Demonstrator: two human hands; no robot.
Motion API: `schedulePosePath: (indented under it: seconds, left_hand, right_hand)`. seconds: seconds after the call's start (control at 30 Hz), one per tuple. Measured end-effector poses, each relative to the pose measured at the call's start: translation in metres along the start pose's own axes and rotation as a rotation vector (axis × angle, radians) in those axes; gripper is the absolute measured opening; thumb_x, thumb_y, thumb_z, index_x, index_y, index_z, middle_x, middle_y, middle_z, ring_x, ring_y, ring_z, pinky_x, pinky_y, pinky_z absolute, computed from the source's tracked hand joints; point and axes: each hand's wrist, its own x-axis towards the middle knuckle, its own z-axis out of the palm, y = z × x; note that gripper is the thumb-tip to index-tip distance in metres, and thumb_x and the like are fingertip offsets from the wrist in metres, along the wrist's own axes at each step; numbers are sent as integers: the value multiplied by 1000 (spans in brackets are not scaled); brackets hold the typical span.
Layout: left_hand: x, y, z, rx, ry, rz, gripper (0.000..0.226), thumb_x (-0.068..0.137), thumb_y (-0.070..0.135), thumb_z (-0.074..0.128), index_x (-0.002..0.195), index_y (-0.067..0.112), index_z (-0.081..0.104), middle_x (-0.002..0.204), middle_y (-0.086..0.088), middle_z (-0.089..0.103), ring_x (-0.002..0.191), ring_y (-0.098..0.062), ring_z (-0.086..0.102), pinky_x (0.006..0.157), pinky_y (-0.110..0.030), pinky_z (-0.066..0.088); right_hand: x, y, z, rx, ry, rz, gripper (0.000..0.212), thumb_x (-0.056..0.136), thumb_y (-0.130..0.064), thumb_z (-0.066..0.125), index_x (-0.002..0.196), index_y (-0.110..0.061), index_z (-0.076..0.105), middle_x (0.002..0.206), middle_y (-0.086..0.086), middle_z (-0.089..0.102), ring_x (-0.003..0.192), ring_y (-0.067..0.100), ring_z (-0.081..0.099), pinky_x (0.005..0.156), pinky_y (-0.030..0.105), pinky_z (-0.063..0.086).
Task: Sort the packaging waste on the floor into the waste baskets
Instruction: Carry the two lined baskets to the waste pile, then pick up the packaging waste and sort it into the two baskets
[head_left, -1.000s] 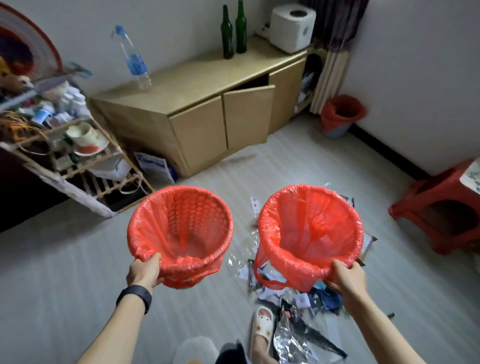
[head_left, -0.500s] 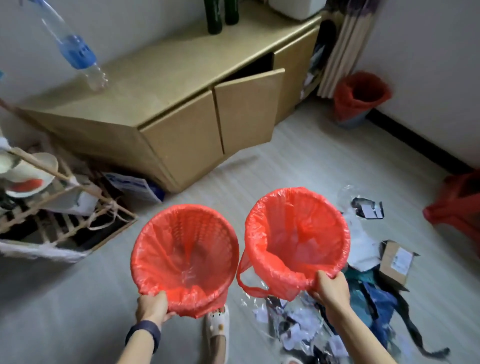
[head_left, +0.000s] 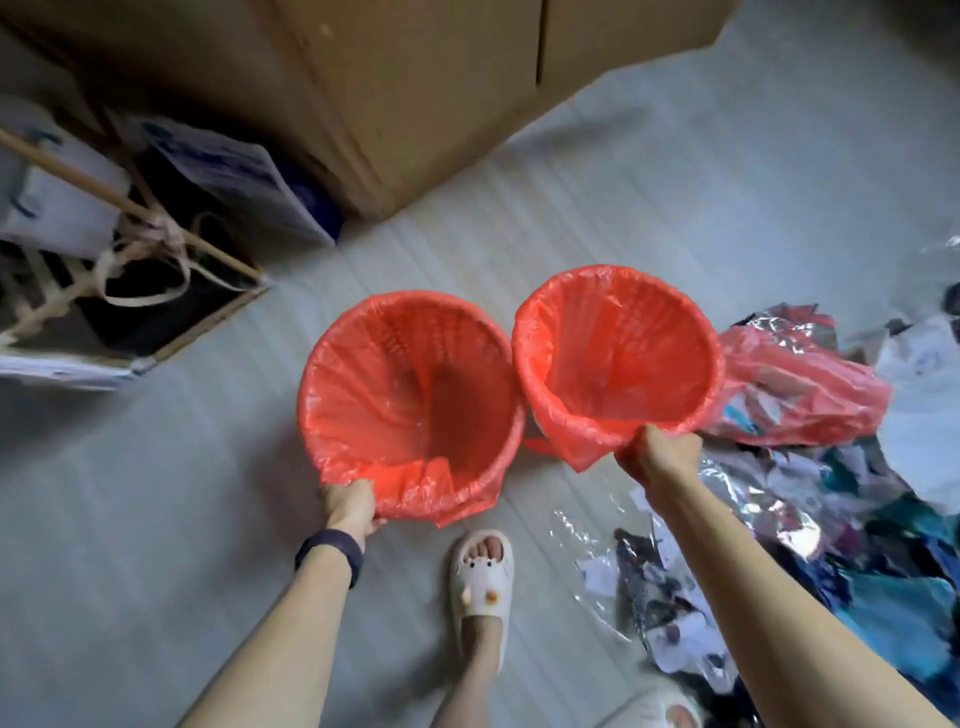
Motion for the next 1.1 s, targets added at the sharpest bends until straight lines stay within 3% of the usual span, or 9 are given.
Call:
schedulePosePath:
  seconds: [0.13,0.23,0.4,0.57,0.67,0.73,0.87,1.0,1.1]
  left_hand:
    - [24,-14,11,-73,-70,-8,38,91,3,57,128,8,52,112,-14,67,85,-26,64,53,-30,53]
    - [36,-16,16,-124,-45,19,31,90,1,57,120,10,56,104,-11,65,84,-25,64,66,-39,55]
    - [49,-13,15,-3,95,61,68,82,6,59,139,7,22,129,-25,51,107,-41,60,89,-57,53]
    - [4,5,25,436,397,474,98,72,18,71,152,23,13,156,-16,18,134,-39,33,109,-53,28]
    - [-16,14,46,738,425,1025,83,68,31,72,144,25,38,157,-11,25,132,-36,38,107,-54,30]
    - [-36,21,69,822,229,1237,72,75,42,66,141,28,41,155,-6,29,130,-33,44,105,-48,37]
    - [-75,27,122,1092,-93,1139,85,87,48,56,153,38,2,158,-4,15,119,-38,55,94,-44,46]
    - [-81,14,148,1418,18,1180,104,85,14,55,152,27,-24,123,-13,58,104,-36,64,80,-42,52]
    - [-83,1,157,1450,1,1166,103,83,10,53,153,19,-22,115,-15,64,106,-36,63,82,-41,51]
  right_hand:
    - [28,17,26,-22,-24,-19,20,72,5,48,90,-2,55,74,10,48,42,10,46,46,27,50]
    - [60,22,43,-31,-64,-57,40,65,-2,52,104,-5,50,92,13,51,60,20,55,53,37,56]
    - [207,69,59,-119,-10,-147,66,53,-43,66,112,-16,54,102,10,70,91,30,72,73,49,62]
    - [67,-5,68,95,-82,-174,41,78,-11,63,115,4,56,100,17,63,79,30,70,59,52,61]
    - [47,-13,64,146,-147,-199,2,88,-1,60,89,1,60,79,12,61,69,20,65,58,39,62]
    - [49,-14,59,142,-194,-191,8,89,-1,60,82,-4,56,71,10,56,54,11,61,53,29,59]
    - [55,-10,44,123,-285,-151,16,93,1,58,82,-7,51,69,11,53,40,4,55,61,31,62]
    - [60,-10,38,119,-297,-212,18,92,3,58,77,-5,52,70,13,56,49,11,59,62,33,63]
    - [68,-10,35,183,-283,-242,11,92,1,59,89,-4,51,76,13,57,60,18,61,61,34,62]
